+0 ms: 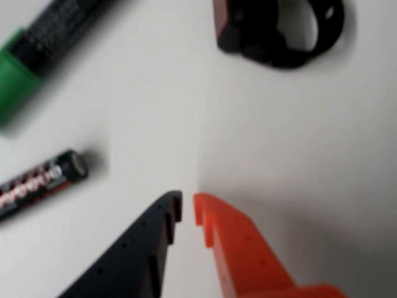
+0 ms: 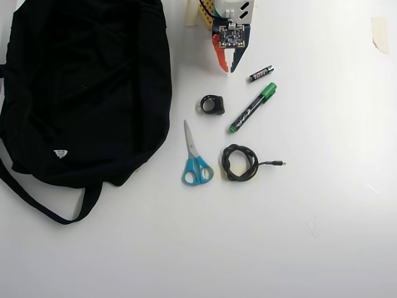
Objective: Put the green marker into the black bag
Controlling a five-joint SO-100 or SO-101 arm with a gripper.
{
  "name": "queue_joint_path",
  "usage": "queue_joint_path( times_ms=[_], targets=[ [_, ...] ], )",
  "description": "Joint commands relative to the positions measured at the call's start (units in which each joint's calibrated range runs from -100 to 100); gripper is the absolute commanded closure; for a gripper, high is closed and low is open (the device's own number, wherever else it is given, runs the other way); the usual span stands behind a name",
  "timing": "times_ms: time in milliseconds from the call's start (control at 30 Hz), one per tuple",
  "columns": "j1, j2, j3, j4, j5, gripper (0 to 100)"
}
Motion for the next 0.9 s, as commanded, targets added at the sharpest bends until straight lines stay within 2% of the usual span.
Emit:
queue_joint_path(
  times_ms=[0, 433, 700, 867],
  targets=[
    [-0.51, -0.33, 1.33, -5.18, 0.25, 98],
    [-0.59, 0.33, 1.24, -22.92, 0.20, 98],
    [-1.34, 0.75, 1.06, -41.87, 0.20, 98],
    [-1.04, 7.05, 0.97, -52.29, 0.20, 98]
  ],
)
